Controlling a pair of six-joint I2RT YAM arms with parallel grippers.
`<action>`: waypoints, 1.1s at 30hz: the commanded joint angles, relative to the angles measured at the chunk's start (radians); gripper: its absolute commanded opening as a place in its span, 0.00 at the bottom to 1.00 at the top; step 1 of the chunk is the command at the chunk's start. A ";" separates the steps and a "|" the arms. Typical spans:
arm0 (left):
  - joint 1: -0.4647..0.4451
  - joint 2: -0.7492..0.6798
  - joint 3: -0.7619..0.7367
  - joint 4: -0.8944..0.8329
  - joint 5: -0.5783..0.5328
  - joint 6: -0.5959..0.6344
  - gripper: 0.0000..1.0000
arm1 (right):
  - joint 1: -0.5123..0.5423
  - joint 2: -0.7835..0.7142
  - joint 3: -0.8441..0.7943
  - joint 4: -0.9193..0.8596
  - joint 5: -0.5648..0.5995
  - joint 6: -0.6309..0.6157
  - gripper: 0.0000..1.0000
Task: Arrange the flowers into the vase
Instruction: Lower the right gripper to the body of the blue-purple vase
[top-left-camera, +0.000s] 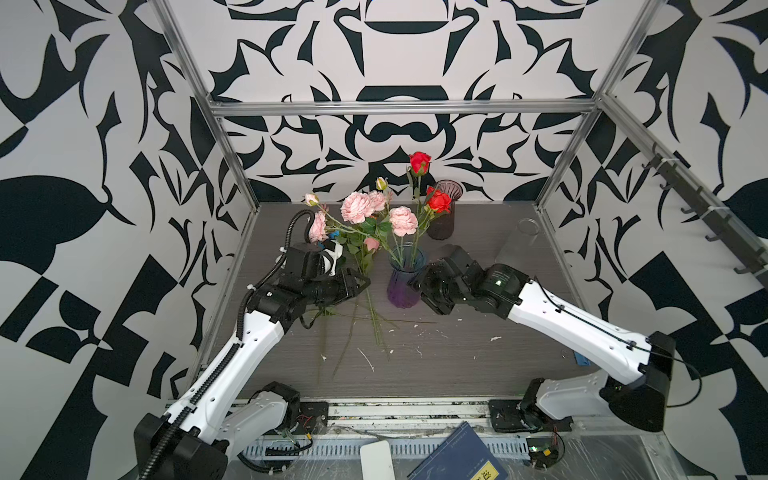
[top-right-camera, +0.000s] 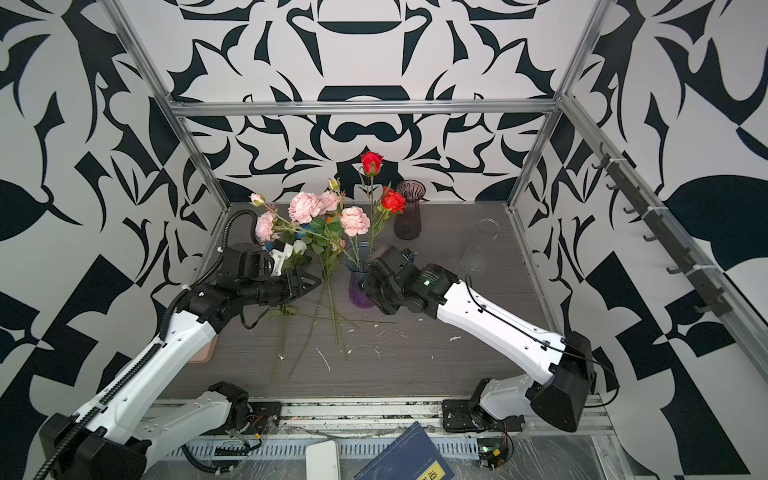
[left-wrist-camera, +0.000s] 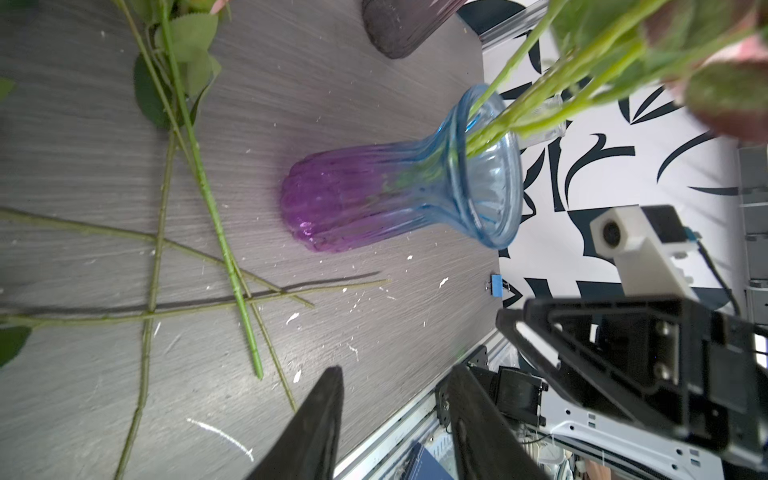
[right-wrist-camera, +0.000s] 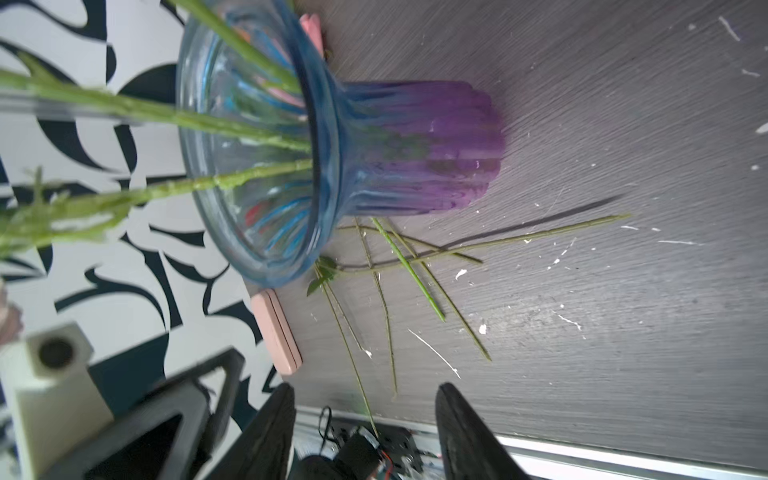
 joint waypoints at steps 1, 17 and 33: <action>0.005 -0.048 -0.020 -0.010 0.005 -0.014 0.46 | 0.026 -0.017 0.072 -0.031 0.174 0.149 0.55; 0.006 -0.078 -0.074 0.011 0.018 -0.019 0.46 | 0.027 0.056 0.112 0.050 0.259 0.273 0.42; 0.039 -0.103 -0.106 -0.008 0.043 0.005 0.47 | -0.050 0.166 0.100 0.063 0.183 0.296 0.39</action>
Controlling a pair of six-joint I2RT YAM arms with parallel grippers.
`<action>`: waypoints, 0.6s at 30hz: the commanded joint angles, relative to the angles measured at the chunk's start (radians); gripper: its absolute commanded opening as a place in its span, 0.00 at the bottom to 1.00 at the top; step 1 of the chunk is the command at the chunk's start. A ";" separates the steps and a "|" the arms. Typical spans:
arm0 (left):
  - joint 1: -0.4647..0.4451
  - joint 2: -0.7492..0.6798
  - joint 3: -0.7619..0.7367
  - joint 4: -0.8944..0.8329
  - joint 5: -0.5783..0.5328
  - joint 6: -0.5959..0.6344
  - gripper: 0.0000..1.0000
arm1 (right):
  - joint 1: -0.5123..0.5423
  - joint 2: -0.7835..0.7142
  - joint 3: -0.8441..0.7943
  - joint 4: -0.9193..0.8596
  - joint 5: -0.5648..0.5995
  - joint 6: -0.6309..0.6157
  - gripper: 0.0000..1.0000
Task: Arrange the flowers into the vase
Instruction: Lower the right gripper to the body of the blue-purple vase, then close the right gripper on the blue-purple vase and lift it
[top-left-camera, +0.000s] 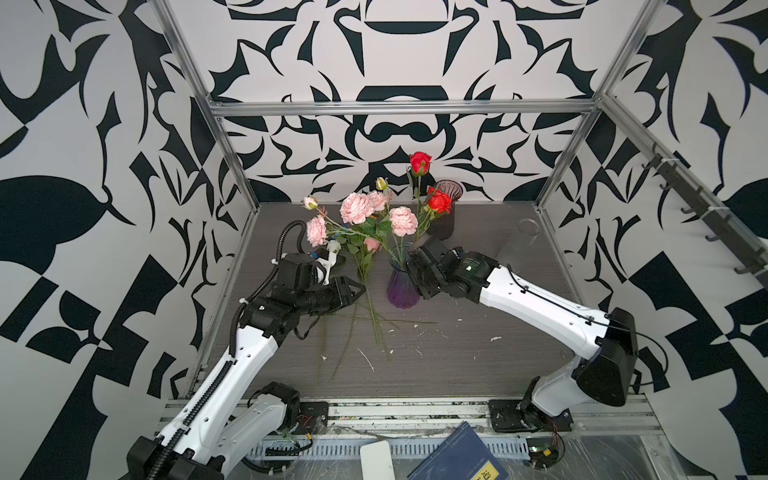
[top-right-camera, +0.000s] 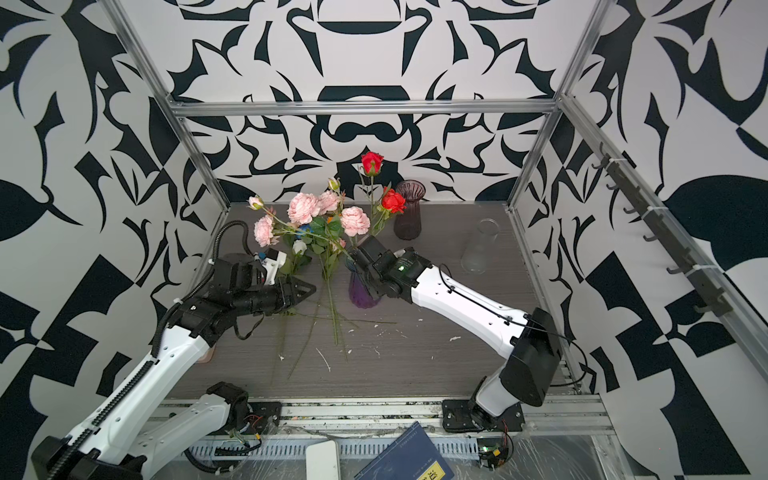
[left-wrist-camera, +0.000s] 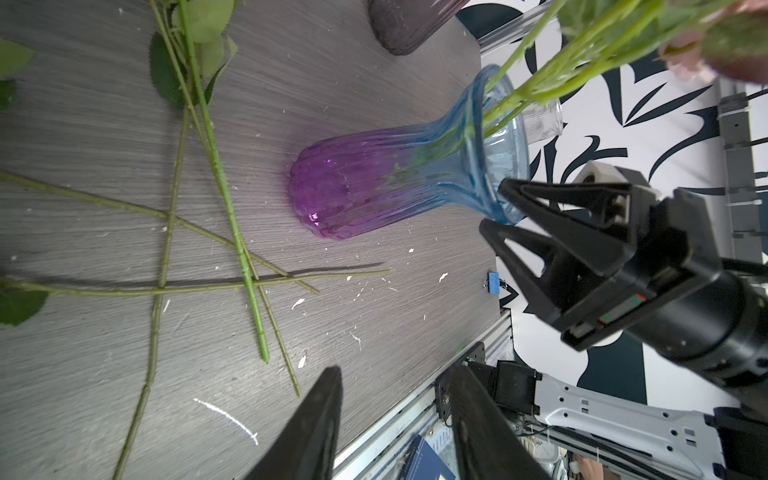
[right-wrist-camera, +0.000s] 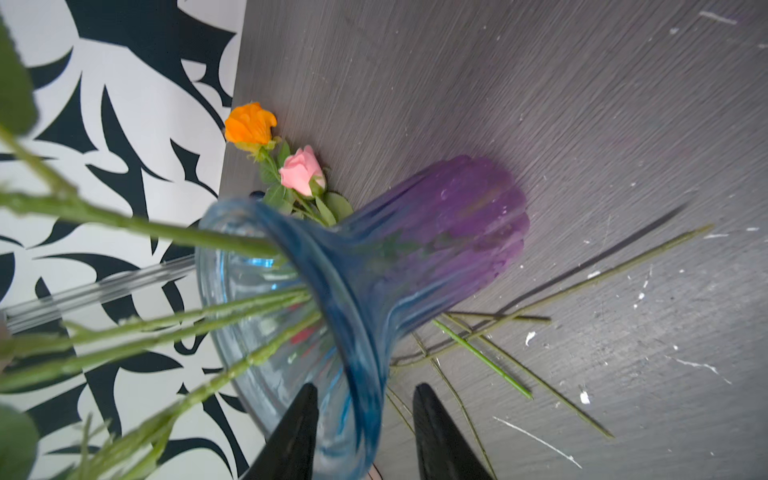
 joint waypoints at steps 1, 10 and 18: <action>0.011 -0.019 -0.024 -0.012 0.020 0.017 0.47 | -0.028 -0.012 -0.013 0.025 -0.009 0.008 0.37; 0.036 -0.013 -0.027 -0.016 0.042 0.029 0.47 | -0.085 0.022 0.013 0.021 -0.072 -0.020 0.11; 0.053 -0.012 -0.027 -0.025 0.051 0.041 0.47 | -0.178 0.087 0.114 -0.010 -0.128 -0.116 0.00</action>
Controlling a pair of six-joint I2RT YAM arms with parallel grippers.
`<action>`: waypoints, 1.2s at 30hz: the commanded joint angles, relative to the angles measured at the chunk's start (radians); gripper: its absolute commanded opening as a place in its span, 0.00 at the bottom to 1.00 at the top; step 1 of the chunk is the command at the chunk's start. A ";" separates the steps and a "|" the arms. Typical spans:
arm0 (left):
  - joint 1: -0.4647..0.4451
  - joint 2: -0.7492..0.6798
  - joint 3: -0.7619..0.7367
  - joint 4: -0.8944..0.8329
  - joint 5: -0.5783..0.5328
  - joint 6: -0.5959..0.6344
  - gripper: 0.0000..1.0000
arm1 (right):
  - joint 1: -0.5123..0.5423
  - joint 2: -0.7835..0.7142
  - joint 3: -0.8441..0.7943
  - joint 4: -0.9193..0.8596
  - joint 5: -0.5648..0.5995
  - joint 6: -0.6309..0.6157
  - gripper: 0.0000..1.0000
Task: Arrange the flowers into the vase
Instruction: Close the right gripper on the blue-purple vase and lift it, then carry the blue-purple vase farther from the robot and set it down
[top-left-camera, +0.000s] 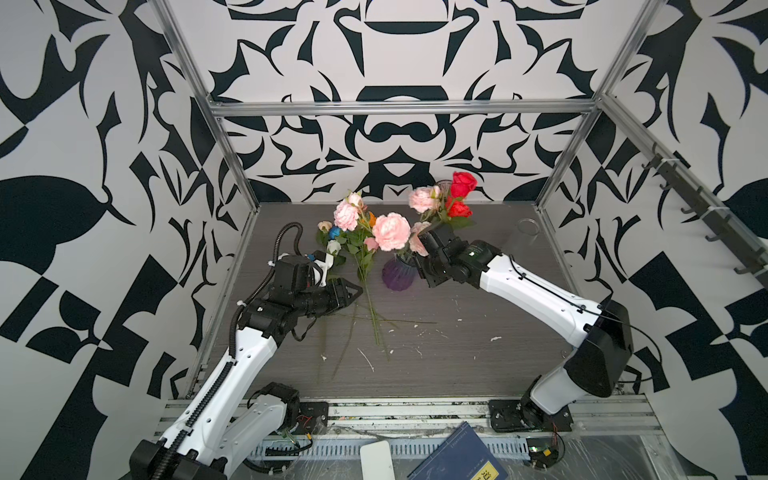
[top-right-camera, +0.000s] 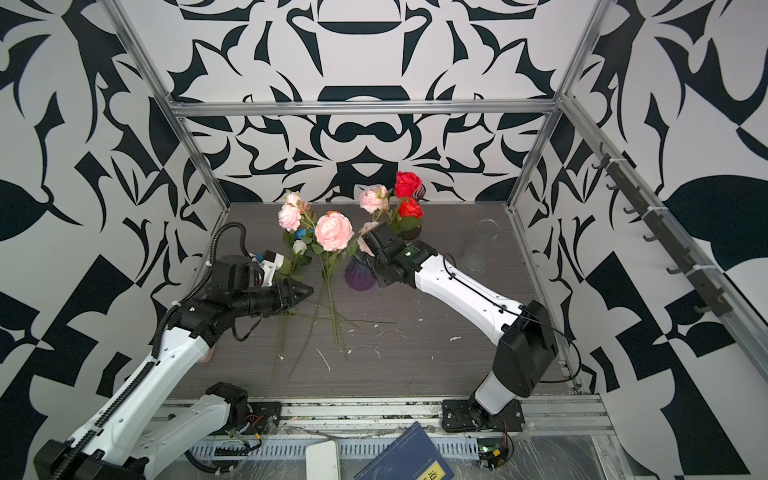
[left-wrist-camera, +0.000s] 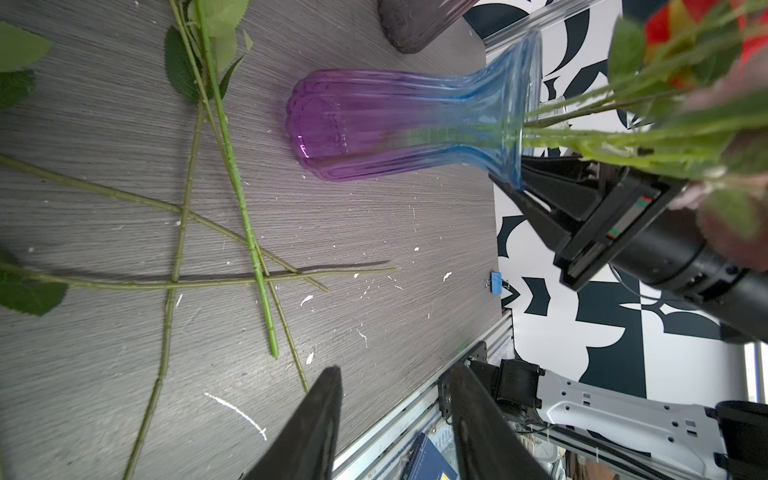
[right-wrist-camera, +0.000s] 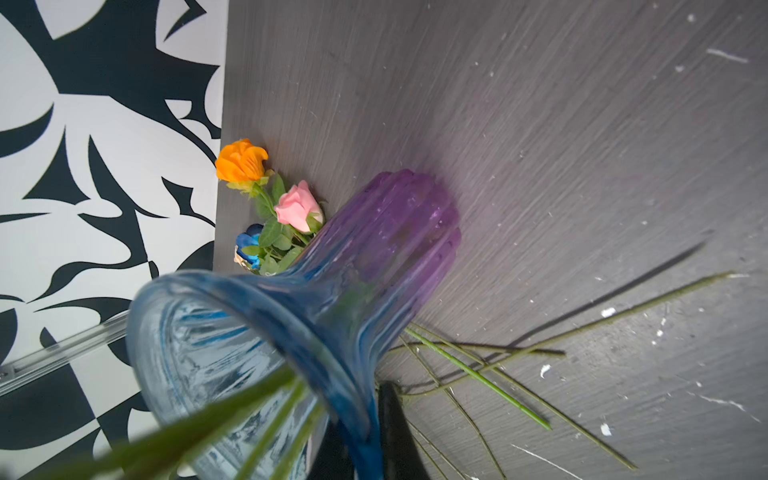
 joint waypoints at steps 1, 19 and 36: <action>0.012 -0.006 -0.010 -0.025 0.022 0.020 0.47 | -0.051 0.045 0.117 -0.041 -0.015 -0.092 0.00; 0.082 0.036 -0.029 -0.004 0.084 0.041 0.47 | -0.236 0.737 1.234 -0.534 -0.230 -0.436 0.00; 0.095 0.157 -0.002 0.064 0.138 0.044 0.46 | -0.237 0.837 1.342 -0.361 -0.214 -0.461 0.00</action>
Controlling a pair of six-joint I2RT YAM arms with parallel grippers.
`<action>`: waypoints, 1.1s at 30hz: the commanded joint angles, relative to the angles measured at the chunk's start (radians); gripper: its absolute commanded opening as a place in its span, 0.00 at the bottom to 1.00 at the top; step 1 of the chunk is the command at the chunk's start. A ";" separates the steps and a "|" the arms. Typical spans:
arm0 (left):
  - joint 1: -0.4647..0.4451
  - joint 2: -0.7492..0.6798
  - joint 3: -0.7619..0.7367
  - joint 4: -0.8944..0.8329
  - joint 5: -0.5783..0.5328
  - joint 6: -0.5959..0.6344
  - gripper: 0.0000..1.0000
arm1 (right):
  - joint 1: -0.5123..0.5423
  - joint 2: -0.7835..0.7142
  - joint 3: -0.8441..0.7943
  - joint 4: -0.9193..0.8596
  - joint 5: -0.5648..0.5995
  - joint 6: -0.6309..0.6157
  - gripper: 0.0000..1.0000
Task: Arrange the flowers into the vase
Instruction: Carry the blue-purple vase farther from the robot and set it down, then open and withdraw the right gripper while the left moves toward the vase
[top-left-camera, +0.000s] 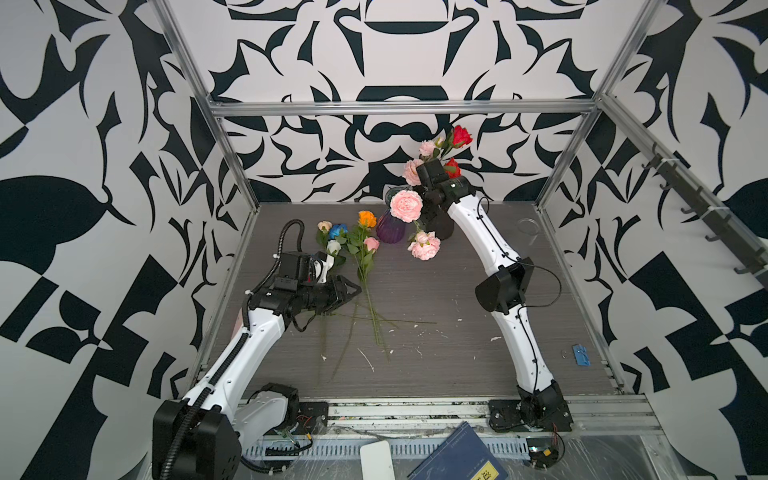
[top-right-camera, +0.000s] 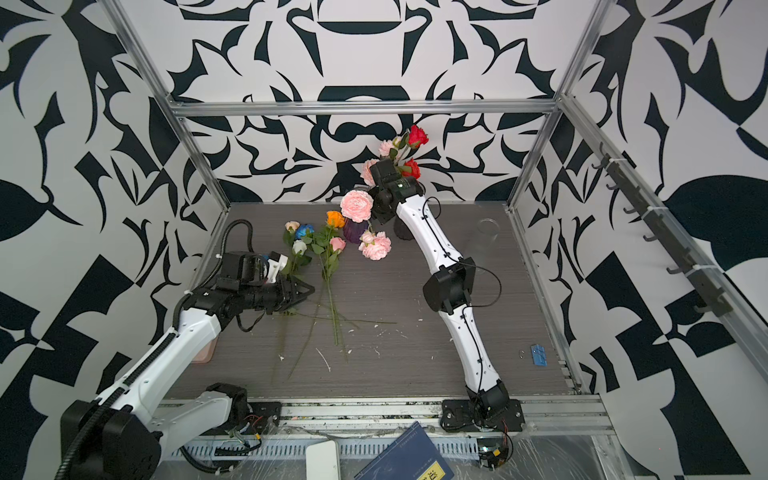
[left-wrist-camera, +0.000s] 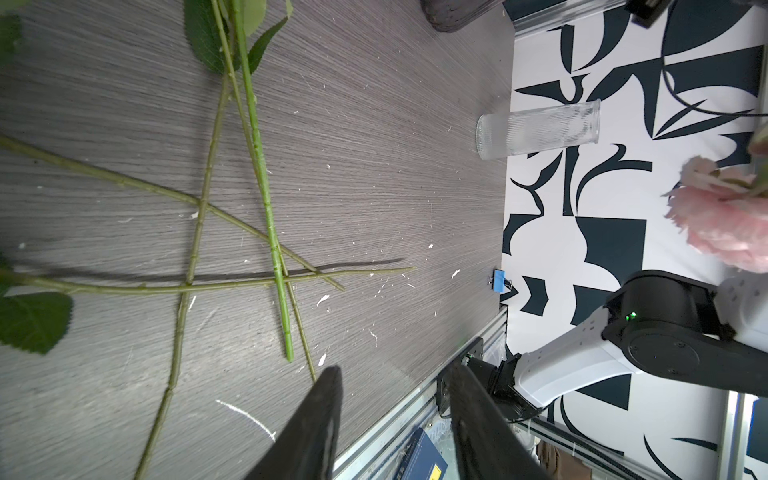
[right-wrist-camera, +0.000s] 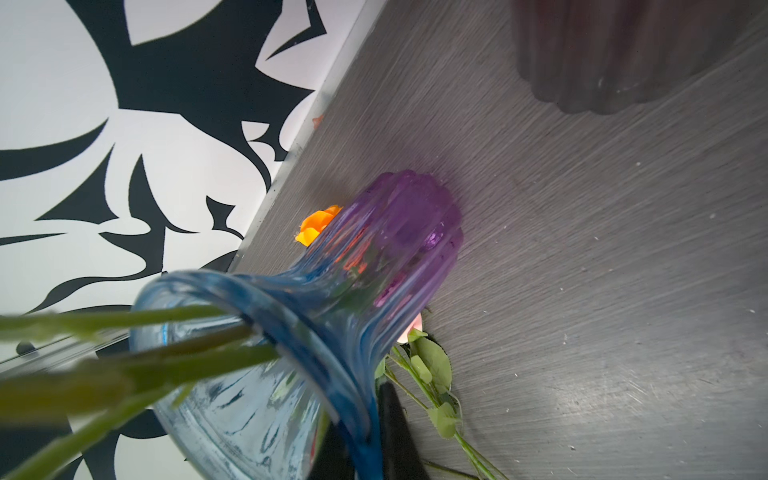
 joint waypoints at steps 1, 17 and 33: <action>0.008 -0.002 0.018 0.016 0.028 0.010 0.46 | 0.006 -0.021 0.039 0.054 0.021 -0.019 0.00; 0.034 -0.011 0.027 0.006 0.049 0.015 0.46 | 0.007 -0.030 0.033 0.088 0.009 -0.045 0.41; 0.039 -0.005 0.077 -0.019 0.068 0.005 0.47 | 0.012 -0.127 -0.018 0.120 -0.012 -0.100 0.72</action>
